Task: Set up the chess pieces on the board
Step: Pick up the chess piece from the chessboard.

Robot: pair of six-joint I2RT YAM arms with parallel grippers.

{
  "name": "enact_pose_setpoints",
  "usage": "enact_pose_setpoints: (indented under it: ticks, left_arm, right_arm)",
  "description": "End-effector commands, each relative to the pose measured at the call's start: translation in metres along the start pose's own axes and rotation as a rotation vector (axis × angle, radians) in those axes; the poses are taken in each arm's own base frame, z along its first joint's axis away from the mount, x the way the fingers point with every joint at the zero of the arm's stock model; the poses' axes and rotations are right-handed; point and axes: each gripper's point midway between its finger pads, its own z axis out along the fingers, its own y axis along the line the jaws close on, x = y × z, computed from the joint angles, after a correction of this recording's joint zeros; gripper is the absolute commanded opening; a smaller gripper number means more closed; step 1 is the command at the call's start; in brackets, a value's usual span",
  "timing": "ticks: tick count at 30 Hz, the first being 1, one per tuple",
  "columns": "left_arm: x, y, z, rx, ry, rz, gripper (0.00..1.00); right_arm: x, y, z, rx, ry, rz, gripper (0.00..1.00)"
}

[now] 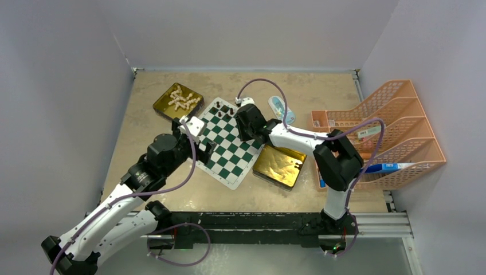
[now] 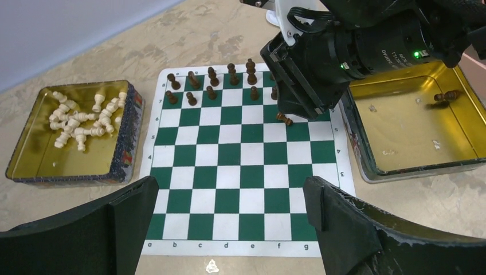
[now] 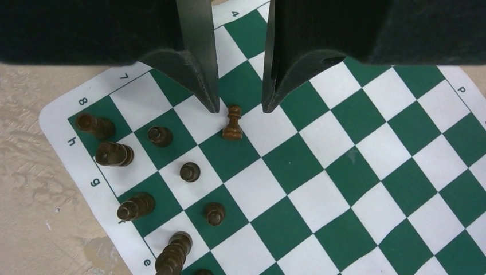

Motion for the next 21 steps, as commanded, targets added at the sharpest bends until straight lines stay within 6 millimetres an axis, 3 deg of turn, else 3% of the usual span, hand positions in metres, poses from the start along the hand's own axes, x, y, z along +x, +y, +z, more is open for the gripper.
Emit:
enact_pose_setpoints:
  ticks: [1, 10, 21]
  left_arm:
    - [-0.02, 0.006, -0.008, -0.041, -0.044, -0.073, 1.0]
    - [-0.029, 0.008, -0.017, -0.038, -0.118, -0.055, 1.0]
    - [-0.029, 0.01, -0.017, -0.044, -0.137, -0.022, 0.87]
  right_arm:
    - [-0.023, 0.008, 0.002, -0.014, -0.072, 0.035, 0.35]
    - [-0.002, 0.006, 0.023, 0.013, -0.036, 0.009, 0.31]
    - [0.013, 0.001, 0.034, 0.047, -0.004, -0.008, 0.25]
